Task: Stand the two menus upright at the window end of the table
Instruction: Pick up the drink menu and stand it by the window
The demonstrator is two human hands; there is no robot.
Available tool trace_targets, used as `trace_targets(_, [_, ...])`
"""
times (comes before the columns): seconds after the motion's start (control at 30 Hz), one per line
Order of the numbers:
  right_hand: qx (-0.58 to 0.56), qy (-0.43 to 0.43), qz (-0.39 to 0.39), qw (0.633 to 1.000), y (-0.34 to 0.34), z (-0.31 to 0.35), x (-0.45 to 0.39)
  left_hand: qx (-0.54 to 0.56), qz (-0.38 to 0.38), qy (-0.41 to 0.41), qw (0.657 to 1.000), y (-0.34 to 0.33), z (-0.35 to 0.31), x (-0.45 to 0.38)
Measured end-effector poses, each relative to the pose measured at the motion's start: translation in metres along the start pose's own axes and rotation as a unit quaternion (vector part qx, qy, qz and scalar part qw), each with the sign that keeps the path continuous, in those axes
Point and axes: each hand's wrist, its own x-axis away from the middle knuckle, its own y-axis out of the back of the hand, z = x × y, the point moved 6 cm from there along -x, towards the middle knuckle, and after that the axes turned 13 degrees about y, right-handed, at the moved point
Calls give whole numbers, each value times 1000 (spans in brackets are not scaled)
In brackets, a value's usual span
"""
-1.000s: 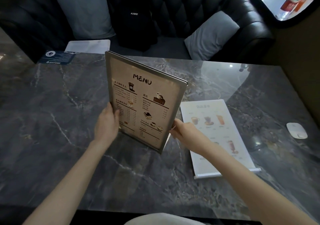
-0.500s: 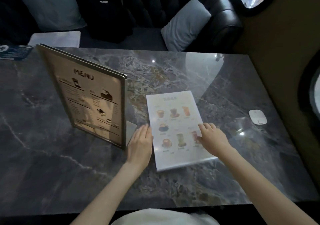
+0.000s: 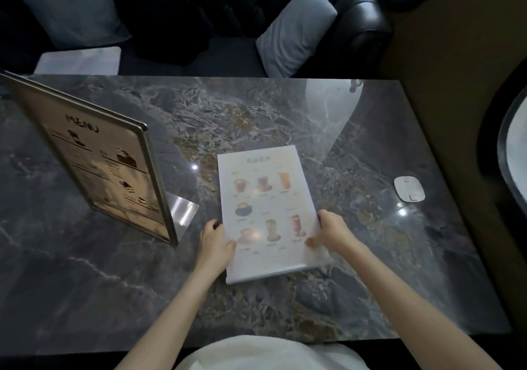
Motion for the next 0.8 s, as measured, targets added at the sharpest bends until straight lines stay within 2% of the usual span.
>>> trace_targets(0.17, [-36,4,-1,999,2,-2,1,138,-17,35,990,14,0,-2])
trace_targets(0.3, [-113,21,-25,993,13,1,7,270,57,53,960,20,-2,-3])
trace_targets(0.37, [-146,34,-36,988,18,4,10,310,72,47,947,24,-7,-4])
trace_targets(0.47, [-193,56,-55,978,25,7,14,329,55,38,942,34,-14,-10])
trace_targets(0.6, [-275,93,-118,949,36,9,20,359,34,5,933,45,-33,-7])
trace_targets(0.8, [-377,117,-170,903,43,-3,34,372,54,-66,924,46,-79,2])
